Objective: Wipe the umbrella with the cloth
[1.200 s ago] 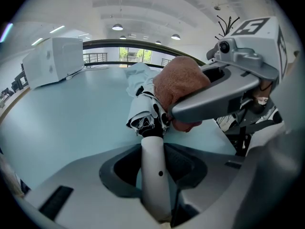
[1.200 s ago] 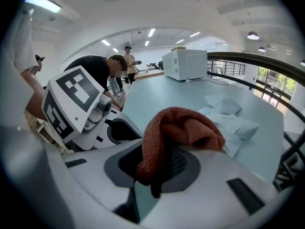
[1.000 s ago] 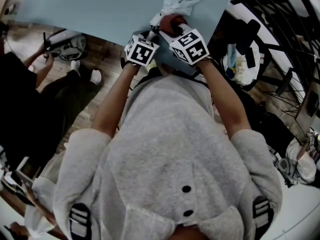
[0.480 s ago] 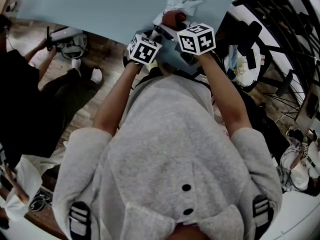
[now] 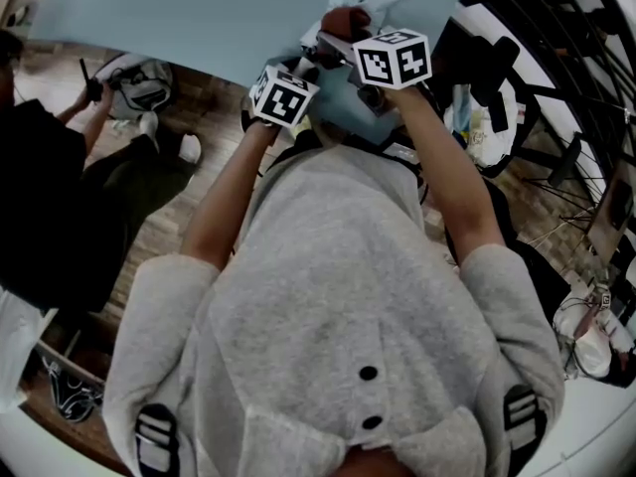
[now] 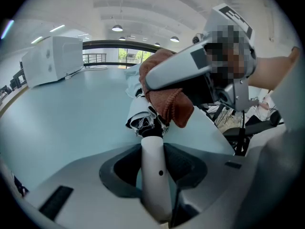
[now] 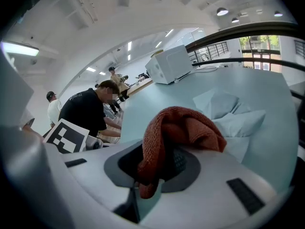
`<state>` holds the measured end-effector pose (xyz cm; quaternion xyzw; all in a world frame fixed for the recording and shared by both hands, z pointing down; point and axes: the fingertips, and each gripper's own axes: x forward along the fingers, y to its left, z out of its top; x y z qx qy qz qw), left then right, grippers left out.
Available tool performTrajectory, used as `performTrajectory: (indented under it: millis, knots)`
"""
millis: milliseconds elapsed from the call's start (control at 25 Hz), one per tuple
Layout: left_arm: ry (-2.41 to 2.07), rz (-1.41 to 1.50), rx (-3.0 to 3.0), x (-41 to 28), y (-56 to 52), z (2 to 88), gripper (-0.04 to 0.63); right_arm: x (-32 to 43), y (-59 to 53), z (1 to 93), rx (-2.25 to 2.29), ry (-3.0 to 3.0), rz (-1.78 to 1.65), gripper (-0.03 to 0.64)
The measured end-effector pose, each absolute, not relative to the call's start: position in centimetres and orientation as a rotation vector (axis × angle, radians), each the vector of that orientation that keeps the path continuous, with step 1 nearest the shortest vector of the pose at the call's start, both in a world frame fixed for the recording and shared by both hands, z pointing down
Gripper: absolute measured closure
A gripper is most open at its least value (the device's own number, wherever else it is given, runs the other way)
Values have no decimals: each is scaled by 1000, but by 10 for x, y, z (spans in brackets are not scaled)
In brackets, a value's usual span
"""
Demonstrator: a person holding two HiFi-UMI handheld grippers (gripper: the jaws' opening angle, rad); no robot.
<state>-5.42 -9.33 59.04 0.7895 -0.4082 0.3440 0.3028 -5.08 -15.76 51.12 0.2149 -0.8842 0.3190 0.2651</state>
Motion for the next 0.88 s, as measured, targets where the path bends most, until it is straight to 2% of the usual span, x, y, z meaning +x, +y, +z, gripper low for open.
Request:
performTrajectory:
  millis: [880]
  knots:
    - [-1074, 876, 2091, -50, -94, 590, 440, -35, -194, 507, 709, -2380, 786, 540]
